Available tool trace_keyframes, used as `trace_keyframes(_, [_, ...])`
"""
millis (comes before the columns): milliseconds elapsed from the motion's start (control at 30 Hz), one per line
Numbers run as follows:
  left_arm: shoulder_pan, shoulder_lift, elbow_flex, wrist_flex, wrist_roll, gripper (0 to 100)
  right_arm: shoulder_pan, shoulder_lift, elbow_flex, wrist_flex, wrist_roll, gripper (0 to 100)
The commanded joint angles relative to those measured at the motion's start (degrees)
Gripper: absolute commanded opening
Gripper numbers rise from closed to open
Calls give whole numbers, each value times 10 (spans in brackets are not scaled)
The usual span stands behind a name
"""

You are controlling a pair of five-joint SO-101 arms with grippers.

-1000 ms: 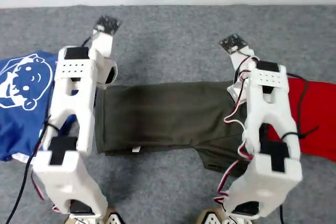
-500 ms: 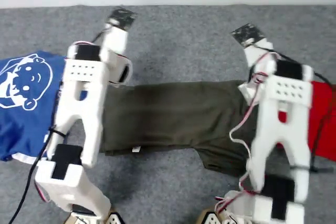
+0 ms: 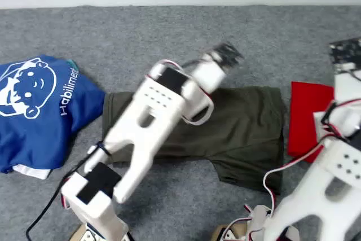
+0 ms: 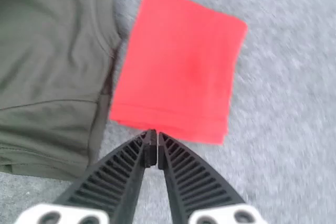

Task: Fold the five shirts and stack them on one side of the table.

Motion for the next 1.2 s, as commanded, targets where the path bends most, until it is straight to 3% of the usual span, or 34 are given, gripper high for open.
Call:
trace_keyframes(0, [61, -26, -25, 0, -25, 20, 31, -48, -28, 14, -5, 9])
trace_keyframes(67, [88, -7, -28, 6, -34, 37, 34, -80, -27, 14, -5, 9])
trace_keyframes(233, [145, 40, -29, 31, -47, 186, 17, -161, -26, 14, -5, 9])
trace_keyframes(667, [251, 126, -47, -16, -63, 185, 11, -257, -25, 37, -47, 9])
trace_keyframes(967, [236, 246, -208, -11, -64, 184, 11, -263, -25, 37, -41, 9])
trace_keyframes(1167, [246, 312, -299, 55, -66, 135, 11, -262, -25, 37, -41, 9])
